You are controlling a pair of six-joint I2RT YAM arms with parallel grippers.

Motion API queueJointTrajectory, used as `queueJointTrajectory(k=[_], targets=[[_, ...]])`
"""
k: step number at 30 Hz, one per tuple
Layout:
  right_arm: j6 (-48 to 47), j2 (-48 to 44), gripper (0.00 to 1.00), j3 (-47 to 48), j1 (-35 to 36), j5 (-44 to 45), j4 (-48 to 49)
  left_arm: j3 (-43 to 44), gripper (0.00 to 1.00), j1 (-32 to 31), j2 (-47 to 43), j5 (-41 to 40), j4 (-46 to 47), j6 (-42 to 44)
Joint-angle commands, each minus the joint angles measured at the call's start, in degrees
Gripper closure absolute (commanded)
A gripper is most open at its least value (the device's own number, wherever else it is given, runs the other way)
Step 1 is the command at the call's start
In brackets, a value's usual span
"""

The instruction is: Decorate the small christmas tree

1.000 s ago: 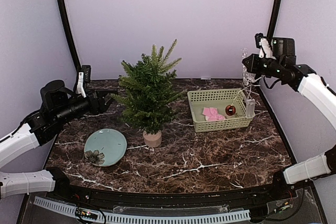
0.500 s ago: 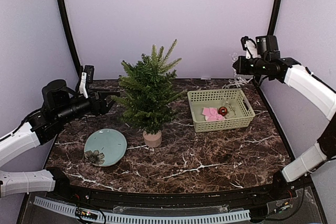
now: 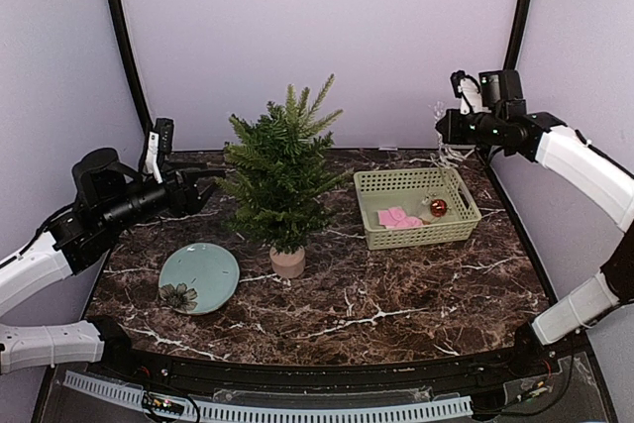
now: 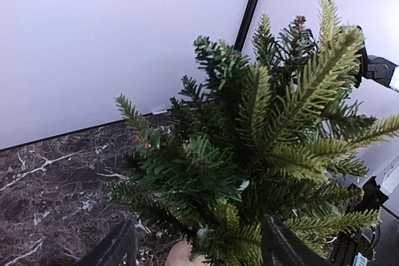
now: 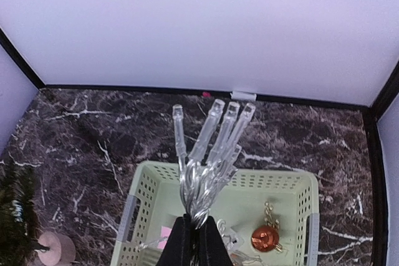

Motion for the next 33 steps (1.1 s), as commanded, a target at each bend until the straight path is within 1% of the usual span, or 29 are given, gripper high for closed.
queueJointTrajectory(k=[1, 6, 11, 16, 18, 19, 20, 21, 24, 25, 26, 28, 29, 30, 31, 32, 33], targets=[[0.96, -3.87, 1.00, 8.92, 0.94, -3.28, 1.27, 1.54, 0.30, -0.61, -2.28, 1.49, 3.05, 2.40], [1.90, -6.74, 1.00, 13.14, 1.57, -5.97, -0.59, 3.44, 0.30, -1.32, -2.95, 1.61, 2.51, 6.02], [2.25, -9.55, 1.00, 15.23, 2.56, -12.27, -2.01, 5.08, 0.30, -2.06, -4.61, 3.08, 2.52, 9.72], [3.66, -12.36, 1.00, 14.96, 3.03, -20.18, -3.72, 7.11, 0.32, -3.89, -4.55, 8.00, 1.28, 14.51], [5.08, -13.59, 1.00, 13.29, 3.39, -23.85, -3.09, 8.17, 0.33, -5.89, -3.69, 7.50, -1.20, 17.73], [5.70, -14.30, 1.00, 12.22, 3.62, -25.17, -2.70, 8.56, 0.34, -7.90, -3.13, 6.77, -1.91, 20.23], [6.58, -15.02, 1.00, 11.08, 3.84, -25.81, -2.24, 9.33, 0.34, -9.25, -2.92, 4.77, -2.95, 21.72], [7.16, -15.83, 1.00, 9.93, 4.05, -26.42, -1.94, 9.68, 0.34, -11.91, -2.76, 2.18, -3.14, 24.50], [9.12, -18.40, 1.00, 6.28, 4.70, -28.86, -1.14, 10.73, 0.34, -17.64, -1.33, -1.17, -2.15, 29.04], [10.24, -19.12, 1.00, 4.92, 4.89, -30.24, -0.28, 11.98, 0.34, -20.73, -0.48, -2.75, -2.21, 31.54], [11.46, -19.95, 1.00, 3.43, 5.24, -31.33, 0.54, 12.84, 0.34, -22.39, 1.63, -3.72, -2.70, 33.09], [13.40, -21.36, 1.00, 0.79, 6.14, -32.22, 1.73, 15.83, 0.34, -30.49, 5.88, -7.87, -3.95, 38.48], [14.07, -22.00, 1.00, -0.30, 6.57, -32.06, 1.84, 18.22, 0.35, -32.45, 7.52, -11.02, -4.26, 42.23], [14.64, -22.62, 1.00, -1.23, 7.04, -31.74, 1.77, 19.38, 0.35, -36.03, 11.17, -13.04, -4.59, 43.83], [15.22, -23.29, 1.00, -2.24, 7.47, -31.46, 1.80, 21.79, 0.35, -37.42, 12.89, -15.57, -4.71, 46.47], [15.96, -23.89, 1.00, -3.14, 7.99, -31.24, 1.95, 22.88, 0.35, -39.56, 16.49, -16.33, -4.51, 48.00], [16.94, -24.49, 1.00, -4.24, 8.30, -31.31, 2.57, 24.86, 0.36, -40.33, 18.32, -16.35, -3.73, 48.35]])
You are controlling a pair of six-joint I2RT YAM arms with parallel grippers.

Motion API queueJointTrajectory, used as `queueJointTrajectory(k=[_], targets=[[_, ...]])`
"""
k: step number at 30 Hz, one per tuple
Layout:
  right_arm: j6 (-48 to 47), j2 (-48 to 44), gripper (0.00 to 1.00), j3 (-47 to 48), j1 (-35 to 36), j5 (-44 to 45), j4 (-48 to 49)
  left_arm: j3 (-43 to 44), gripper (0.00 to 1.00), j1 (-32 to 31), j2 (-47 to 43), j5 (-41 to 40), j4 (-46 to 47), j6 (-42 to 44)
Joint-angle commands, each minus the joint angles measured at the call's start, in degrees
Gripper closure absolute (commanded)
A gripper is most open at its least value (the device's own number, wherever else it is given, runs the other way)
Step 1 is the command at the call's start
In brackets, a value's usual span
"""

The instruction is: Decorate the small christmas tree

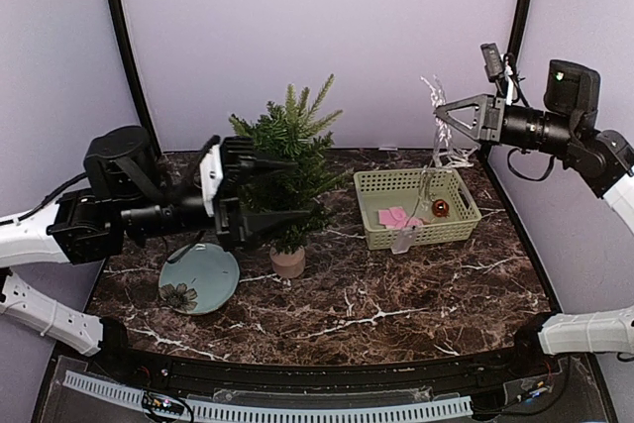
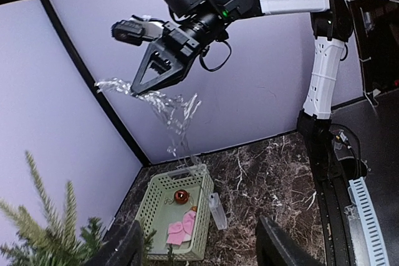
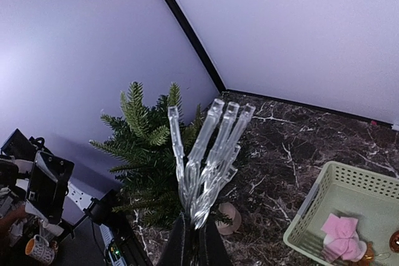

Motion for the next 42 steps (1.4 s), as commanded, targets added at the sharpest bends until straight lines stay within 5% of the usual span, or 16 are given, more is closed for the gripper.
queueJointTrajectory(k=[1, 14, 28, 34, 42], targets=[[6.06, -3.02, 1.00, -4.56, 2.03, -1.93, 5.10, 7.09, 0.36, -6.13, 10.50, -6.97, 0.10, 10.73], [11.21, -6.31, 1.00, -15.04, 8.02, -1.40, 10.68, 18.16, 0.46, -7.28, 32.35, -5.43, 7.31, 8.95], [13.23, -5.86, 1.00, -19.55, 9.66, -2.46, 14.98, 22.38, 0.58, -7.29, 39.63, -4.44, 9.17, 9.59], [13.64, -5.37, 1.00, -19.85, 9.67, -2.95, 15.96, 22.33, 0.69, -7.29, 39.70, -4.43, 8.82, 10.26], [13.47, -4.69, 1.00, -21.60, 9.68, -2.44, 16.40, 20.17, 1.00, -7.90, 35.61, -4.49, 10.94, 9.40]])
